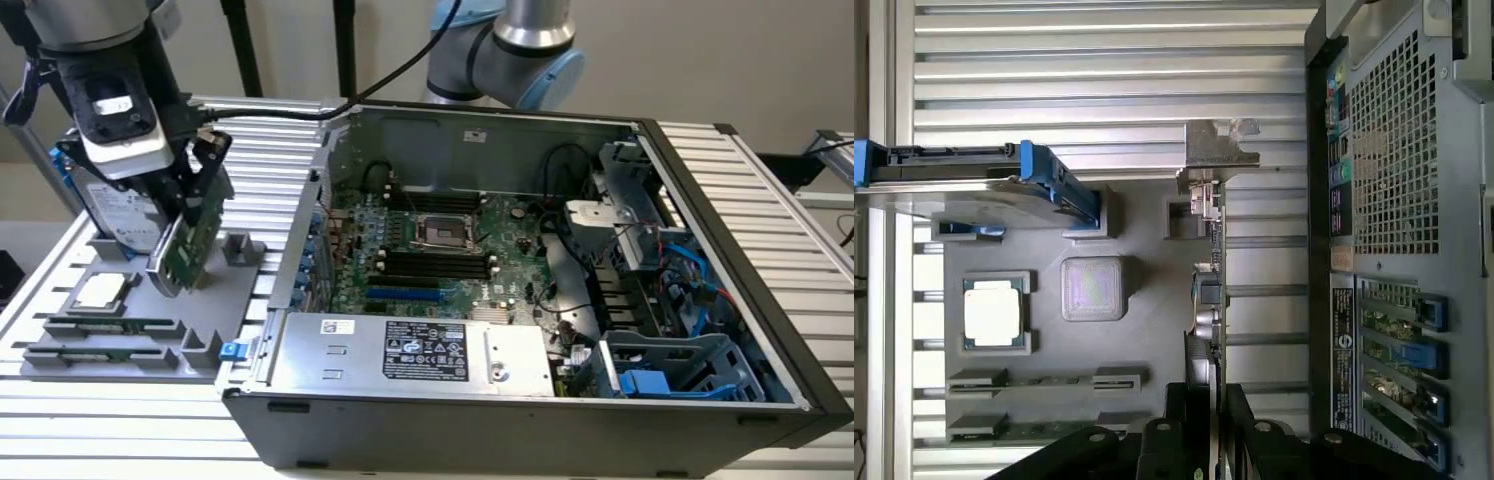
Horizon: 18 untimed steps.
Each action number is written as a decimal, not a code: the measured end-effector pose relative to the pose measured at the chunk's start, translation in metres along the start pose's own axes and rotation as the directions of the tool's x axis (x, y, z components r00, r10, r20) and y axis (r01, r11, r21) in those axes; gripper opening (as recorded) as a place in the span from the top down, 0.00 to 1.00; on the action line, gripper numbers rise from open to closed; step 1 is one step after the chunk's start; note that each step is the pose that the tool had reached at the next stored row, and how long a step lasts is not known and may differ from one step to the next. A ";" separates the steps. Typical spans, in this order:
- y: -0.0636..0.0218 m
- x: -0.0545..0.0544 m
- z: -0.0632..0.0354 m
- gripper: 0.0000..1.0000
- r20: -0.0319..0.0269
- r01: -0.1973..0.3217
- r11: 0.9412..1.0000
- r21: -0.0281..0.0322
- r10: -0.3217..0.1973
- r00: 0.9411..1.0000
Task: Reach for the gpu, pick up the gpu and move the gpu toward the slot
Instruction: 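Pick up the gpu and move the gpu toward the slot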
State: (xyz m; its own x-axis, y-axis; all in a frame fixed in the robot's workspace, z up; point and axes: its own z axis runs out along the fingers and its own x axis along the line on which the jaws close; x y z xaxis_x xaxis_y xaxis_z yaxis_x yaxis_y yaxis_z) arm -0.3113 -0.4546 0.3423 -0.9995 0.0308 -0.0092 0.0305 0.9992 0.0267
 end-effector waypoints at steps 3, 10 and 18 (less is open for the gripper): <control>0.0001 -0.006 -0.0137 0.74 -0.001 0.000 1.000 0.000 0.000 1.000; -0.0002 -0.032 -0.0454 0.74 -0.010 0.000 1.000 0.000 0.000 1.000; 0.0004 -0.067 -0.0785 0.74 -0.025 -0.001 1.000 -0.003 0.001 1.000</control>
State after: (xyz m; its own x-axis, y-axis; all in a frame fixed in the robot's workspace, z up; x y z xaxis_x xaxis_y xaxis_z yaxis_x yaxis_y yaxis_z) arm -0.2452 -0.4584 0.4214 -0.9994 0.0307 0.0161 0.0312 0.9991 0.0293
